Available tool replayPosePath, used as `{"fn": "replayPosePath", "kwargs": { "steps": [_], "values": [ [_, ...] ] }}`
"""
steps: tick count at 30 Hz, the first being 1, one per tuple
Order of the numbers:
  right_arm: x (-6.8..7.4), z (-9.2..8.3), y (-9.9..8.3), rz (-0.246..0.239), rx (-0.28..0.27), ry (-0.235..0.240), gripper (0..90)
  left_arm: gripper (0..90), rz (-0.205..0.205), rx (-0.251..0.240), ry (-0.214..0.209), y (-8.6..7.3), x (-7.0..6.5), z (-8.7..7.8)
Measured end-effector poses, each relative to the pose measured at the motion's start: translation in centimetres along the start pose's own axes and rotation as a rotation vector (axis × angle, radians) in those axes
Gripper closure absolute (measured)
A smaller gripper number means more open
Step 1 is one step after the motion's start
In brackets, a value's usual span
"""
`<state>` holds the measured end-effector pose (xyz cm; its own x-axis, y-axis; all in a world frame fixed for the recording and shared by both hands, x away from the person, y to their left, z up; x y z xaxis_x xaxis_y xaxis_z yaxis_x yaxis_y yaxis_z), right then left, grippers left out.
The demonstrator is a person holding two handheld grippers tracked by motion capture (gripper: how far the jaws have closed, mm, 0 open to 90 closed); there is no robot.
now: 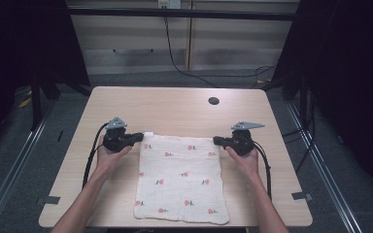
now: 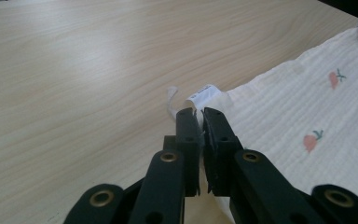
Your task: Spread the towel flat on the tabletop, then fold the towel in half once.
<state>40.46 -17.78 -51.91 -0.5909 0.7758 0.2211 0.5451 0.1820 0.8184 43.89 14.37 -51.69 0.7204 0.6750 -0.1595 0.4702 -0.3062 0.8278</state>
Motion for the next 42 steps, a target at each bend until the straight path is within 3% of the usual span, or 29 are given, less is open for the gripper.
{"fn": "replayPosePath", "kwargs": {
  "steps": [12, 29, 37, 42],
  "values": [
    [0.2, -2.1, 1.6, -0.007, -0.069, 0.007, 87.6, 85.6, 0.037, -0.060, -0.028, 2.1, -1.7, -1.2],
    [0.7, -3.3, 3.3, -0.025, -0.105, 0.031, 87.6, 85.6, 0.029, -0.126, -0.052, 3.6, -1.7, -2.7],
    [0.9, -3.4, 4.1, -0.059, -0.103, 0.023, 87.6, 85.6, 0.034, -0.129, -0.054, 3.9, -1.9, -2.9],
    [1.0, -4.7, 5.5, -0.065, -0.151, 0.031, 87.6, 85.6, 0.031, -0.167, -0.055, 5.3, -2.2, -3.4]
  ]
}}
Point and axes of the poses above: each handheld gripper's, and its own axes: z roughly forward along the jaws, y roughly out of its top, x roughly to its left, the point moved 8 cm from there along z, roughly forward along the jaws
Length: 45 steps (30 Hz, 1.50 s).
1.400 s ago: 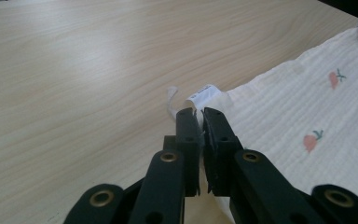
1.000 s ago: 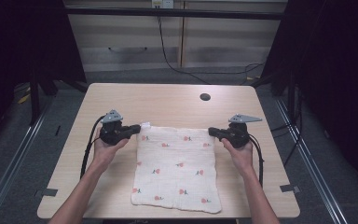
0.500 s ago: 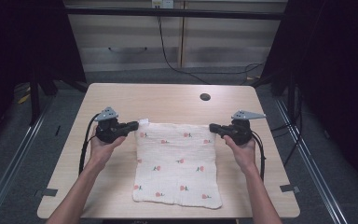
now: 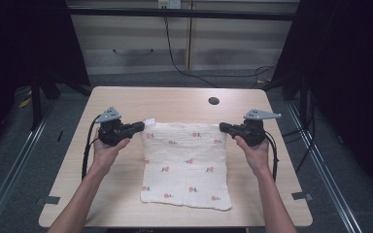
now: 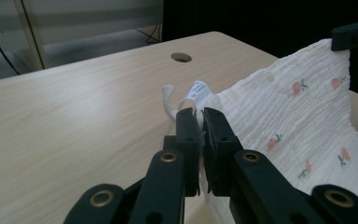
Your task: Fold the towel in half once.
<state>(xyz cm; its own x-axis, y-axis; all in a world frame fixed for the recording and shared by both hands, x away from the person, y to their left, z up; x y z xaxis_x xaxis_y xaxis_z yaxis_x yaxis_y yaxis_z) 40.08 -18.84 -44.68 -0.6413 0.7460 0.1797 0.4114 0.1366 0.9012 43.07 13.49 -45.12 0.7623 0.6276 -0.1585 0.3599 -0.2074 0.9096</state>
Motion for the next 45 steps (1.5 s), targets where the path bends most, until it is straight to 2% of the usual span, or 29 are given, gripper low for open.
{"fn": "replayPosePath", "kwargs": {
  "steps": [2, 3, 6, 8, 11, 13, 16, 20, 24, 30, 33, 39, 43, 45],
  "values": [
    [-0.2, -0.1, 0.5, -0.007, 0.002, -0.006, 87.6, 85.6, 0.004, -0.013, 0.000, 0.6, -0.1, 0.1],
    [-0.3, -0.1, 0.7, -0.012, 0.007, -0.010, 87.6, 85.7, -0.008, -0.021, -0.005, 0.8, -0.1, 0.3],
    [-0.5, -0.3, 1.3, -0.019, 0.009, -0.017, 87.6, 85.7, 0.008, -0.023, 0.016, 1.6, 0.1, 0.7],
    [-0.7, -0.7, 1.7, -0.023, -0.003, -0.022, 87.6, 85.6, 0.013, -0.029, 0.014, 2.2, 0.0, 0.6],
    [-0.6, -1.2, 1.8, -0.018, -0.013, -0.029, 87.7, 85.6, 0.064, -0.015, 0.007, 2.2, -1.0, 0.3],
    [-0.2, -1.6, 1.4, -0.029, -0.005, -0.024, 87.7, 85.6, 0.080, -0.006, 0.002, 1.8, -1.5, 0.0],
    [0.2, -2.1, 0.3, -0.036, 0.022, -0.020, 87.6, 85.6, 0.078, 0.007, 0.004, 1.0, -1.7, -0.5],
    [1.0, -2.9, -0.8, -0.005, 0.006, 0.039, 87.6, 85.6, 0.077, 0.016, -0.006, -0.1, -2.1, -1.2],
    [1.7, -3.4, -1.8, -0.022, 0.030, 0.052, 87.7, 85.6, 0.095, 0.032, -0.007, -0.8, -2.7, -1.7],
    [2.5, -3.6, -3.6, -0.027, 0.075, 0.060, 87.6, 85.6, 0.098, 0.078, -0.027, -2.4, -3.4, -2.1],
    [3.1, -3.8, -4.5, -0.023, 0.086, 0.068, 87.6, 85.6, 0.090, 0.082, -0.036, -2.9, -3.6, -2.5],
    [4.4, -4.5, -5.2, -0.040, 0.100, 0.083, 87.6, 85.6, 0.120, 0.107, -0.044, -3.6, -4.5, -3.1],
    [4.5, -5.1, -5.8, -0.038, 0.111, 0.077, 87.5, 85.5, 0.156, 0.147, -0.055, -4.8, -5.5, -3.3],
    [4.3, -5.1, -6.6, -0.029, 0.129, 0.074, 87.5, 85.5, 0.149, 0.162, -0.067, -5.6, -5.6, -3.2]
  ]
}}
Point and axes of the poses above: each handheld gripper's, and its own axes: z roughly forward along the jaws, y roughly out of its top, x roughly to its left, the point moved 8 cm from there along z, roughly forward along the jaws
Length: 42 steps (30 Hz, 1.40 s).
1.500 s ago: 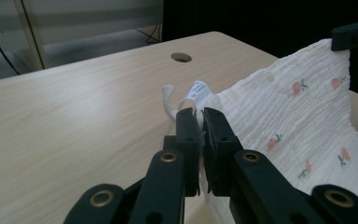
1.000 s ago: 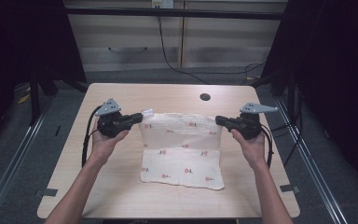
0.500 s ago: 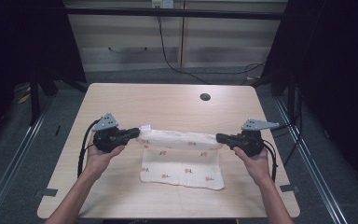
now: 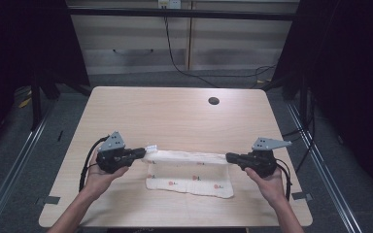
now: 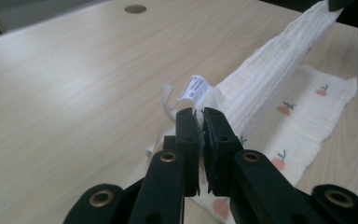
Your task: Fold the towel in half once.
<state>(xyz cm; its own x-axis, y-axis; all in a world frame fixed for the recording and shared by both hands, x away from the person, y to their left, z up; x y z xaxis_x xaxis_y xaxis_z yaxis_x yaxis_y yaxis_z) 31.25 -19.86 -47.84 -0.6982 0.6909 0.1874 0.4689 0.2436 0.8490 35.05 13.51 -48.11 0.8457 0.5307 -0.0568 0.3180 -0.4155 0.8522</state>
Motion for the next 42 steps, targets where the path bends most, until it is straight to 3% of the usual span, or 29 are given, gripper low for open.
{"fn": "replayPosePath", "kwargs": {
  "steps": [3, 7, 13, 26, 31, 36, 38, 39, 42],
  "values": [
    [-0.3, 0.4, -1.1, 0.021, 0.017, 0.001, 87.5, 85.5, -0.024, 0.012, -0.020, -1.2, -0.4, 0.6],
    [-0.3, 0.6, -2.4, 0.028, 0.055, 0.001, 87.5, 85.4, -0.011, 0.030, -0.035, -2.1, -1.0, 0.9],
    [0.6, 0.1, -3.0, 0.030, 0.064, 0.002, 87.2, 85.3, 0.018, 0.030, -0.059, -2.4, -2.4, 0.1],
    [1.2, 1.1, -6.6, 0.042, 0.146, -0.002, 85.3, 84.4, 0.010, 0.135, -0.116, -6.3, -3.7, 1.5],
    [1.4, 1.8, -7.7, 0.029, 0.212, -0.014, 85.1, 84.0, 0.011, 0.166, -0.126, -7.0, -4.0, 2.3],
    [1.3, 2.1, -8.1, 0.024, 0.233, -0.022, 84.4, 83.2, -0.006, 0.155, -0.141, -7.1, -4.1, 2.3],
    [1.4, 2.1, -8.0, 0.013, 0.232, -0.031, 81.8, 82.2, -0.009, 0.151, -0.124, -7.1, -3.9, 1.9],
    [1.4, 2.0, -7.9, -0.008, 0.220, -0.036, 81.2, 82.1, -0.009, 0.144, -0.122, -6.9, -3.9, 1.8],
    [1.7, 1.6, -7.2, -0.001, 0.180, -0.024, 77.8, 81.2, -0.026, 0.114, -0.141, -6.5, -3.9, 1.3]
  ]
}}
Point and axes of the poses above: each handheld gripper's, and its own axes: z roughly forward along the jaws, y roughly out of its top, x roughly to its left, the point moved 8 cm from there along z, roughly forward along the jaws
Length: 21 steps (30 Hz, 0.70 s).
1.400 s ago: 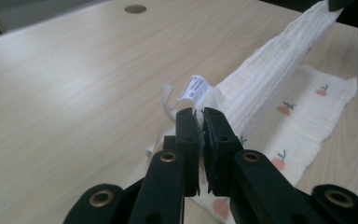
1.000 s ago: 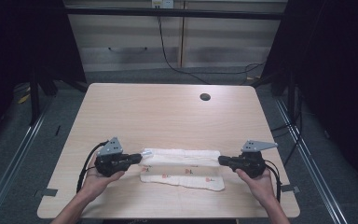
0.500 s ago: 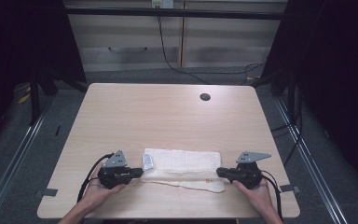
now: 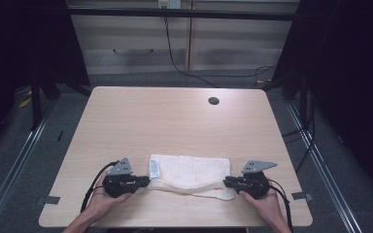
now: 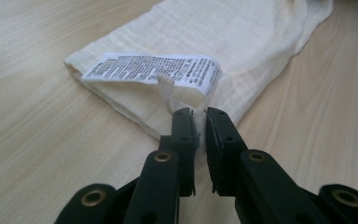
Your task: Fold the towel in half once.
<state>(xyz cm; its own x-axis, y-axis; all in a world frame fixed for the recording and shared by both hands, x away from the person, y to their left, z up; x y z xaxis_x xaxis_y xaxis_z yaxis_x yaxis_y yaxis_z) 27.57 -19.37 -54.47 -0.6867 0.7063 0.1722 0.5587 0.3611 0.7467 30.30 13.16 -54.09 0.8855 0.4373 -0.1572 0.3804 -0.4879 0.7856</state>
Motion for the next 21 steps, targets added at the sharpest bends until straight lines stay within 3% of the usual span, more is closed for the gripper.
{"fn": "replayPosePath", "kwargs": {
  "steps": [8, 12, 21],
  "values": [
    [-0.1, -0.7, 0.7, 0.035, -0.052, 0.015, 71.1, 76.8, -0.014, -0.056, -0.008, 0.8, 0.1, -1.0],
    [-0.1, -0.9, 1.0, 0.040, -0.066, 0.017, 69.8, 74.9, -0.042, -0.086, -0.022, 1.1, 0.5, -1.8],
    [-1.5, -1.0, 2.0, 0.044, -0.069, -0.025, 70.6, 73.9, -0.051, -0.054, 0.048, 1.1, 2.1, -1.1]
  ]
}}
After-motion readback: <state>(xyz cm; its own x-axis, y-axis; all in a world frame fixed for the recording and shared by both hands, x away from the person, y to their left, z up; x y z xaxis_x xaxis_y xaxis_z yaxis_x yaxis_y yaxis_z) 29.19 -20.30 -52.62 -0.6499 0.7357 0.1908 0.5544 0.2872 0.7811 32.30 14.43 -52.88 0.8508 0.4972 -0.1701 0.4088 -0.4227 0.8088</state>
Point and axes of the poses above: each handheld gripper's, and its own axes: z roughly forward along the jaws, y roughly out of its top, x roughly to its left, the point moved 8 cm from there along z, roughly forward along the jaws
